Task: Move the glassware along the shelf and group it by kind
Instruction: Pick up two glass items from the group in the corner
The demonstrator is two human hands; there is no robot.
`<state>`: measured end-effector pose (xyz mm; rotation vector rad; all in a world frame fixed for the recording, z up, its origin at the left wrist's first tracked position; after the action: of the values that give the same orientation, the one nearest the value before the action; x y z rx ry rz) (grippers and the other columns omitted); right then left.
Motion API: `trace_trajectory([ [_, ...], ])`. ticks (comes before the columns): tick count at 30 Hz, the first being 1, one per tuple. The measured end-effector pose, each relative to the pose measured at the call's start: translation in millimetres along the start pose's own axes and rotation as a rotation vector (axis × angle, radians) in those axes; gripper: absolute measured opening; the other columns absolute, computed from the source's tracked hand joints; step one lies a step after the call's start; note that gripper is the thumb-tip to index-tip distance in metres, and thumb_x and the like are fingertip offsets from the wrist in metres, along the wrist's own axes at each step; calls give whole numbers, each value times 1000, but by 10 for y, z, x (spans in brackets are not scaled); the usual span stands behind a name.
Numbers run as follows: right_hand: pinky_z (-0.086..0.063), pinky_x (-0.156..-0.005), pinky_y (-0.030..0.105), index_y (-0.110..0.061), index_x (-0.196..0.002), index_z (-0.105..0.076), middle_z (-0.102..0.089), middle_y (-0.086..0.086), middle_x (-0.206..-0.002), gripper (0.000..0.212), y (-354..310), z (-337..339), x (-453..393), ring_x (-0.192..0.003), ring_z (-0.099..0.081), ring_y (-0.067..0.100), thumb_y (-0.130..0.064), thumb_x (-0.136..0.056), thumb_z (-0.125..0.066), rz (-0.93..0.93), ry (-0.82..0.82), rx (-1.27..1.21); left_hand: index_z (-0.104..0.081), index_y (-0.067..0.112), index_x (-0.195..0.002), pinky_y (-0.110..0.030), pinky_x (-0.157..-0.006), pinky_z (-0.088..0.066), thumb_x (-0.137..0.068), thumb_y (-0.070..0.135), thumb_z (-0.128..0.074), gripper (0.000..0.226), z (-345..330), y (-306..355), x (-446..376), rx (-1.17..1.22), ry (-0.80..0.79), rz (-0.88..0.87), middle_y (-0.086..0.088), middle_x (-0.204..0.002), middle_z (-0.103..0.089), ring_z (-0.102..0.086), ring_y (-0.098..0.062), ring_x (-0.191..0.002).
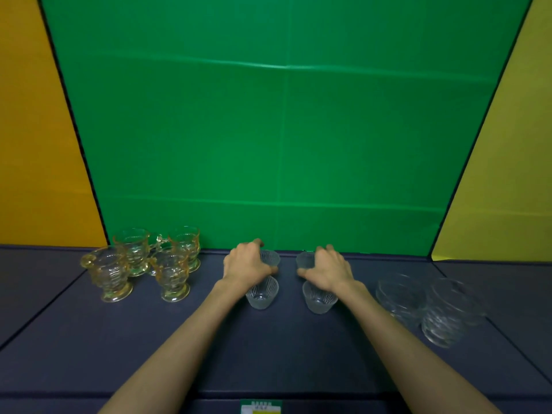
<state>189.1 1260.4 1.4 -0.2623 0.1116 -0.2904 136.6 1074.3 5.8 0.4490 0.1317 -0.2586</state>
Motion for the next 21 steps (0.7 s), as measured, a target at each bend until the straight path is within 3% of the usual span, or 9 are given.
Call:
trace_trajectory([
  [4,-51,-80,38,-10,-115,-57,-55,9,-117,62,-20,128,68,-101,-57,28,-56,-75,-70,58,117,-8,-54,24,-133,-39,-84,-49,-70,53,-74,73,79,-16,91,72,99,-15,-5,-120,-65,-62,-30,-110],
  [9,-49,-91,39,-8,-131,-54,-56,9,-124,77,-54,379,245,-112,-56,28,-59,-75,-71,108,227,-56,-53,28,-132,-40,-89,-52,-66,57,-74,75,303,-23,244,123,190,-52,-4,-123,-63,-62,-29,-110],
  [15,-48,-87,39,-13,-125,-55,-53,6,-119,72,-2,446,548,-113,-54,28,-58,-72,-71,125,245,-115,-59,29,-124,-39,-87,-52,-57,62,-70,76,490,-108,504,201,264,-48,-1,-116,-63,-62,-26,-107],
  [21,-47,-91,42,-13,-136,-48,-48,7,-130,78,8,276,729,-123,-46,27,-60,-77,-70,143,216,-36,-57,32,-125,-39,-86,-50,-61,60,-76,73,391,-128,694,178,227,-36,2,-119,-62,-61,-24,-111],
])
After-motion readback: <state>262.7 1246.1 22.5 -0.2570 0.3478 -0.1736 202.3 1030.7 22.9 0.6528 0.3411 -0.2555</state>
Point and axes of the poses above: each hand's wrist, its own x-axis away from the middle knuckle, its own z-axis out of the back of the hand, y = z × x, the point moved 6 cm from there along -x, towards the middle knuckle
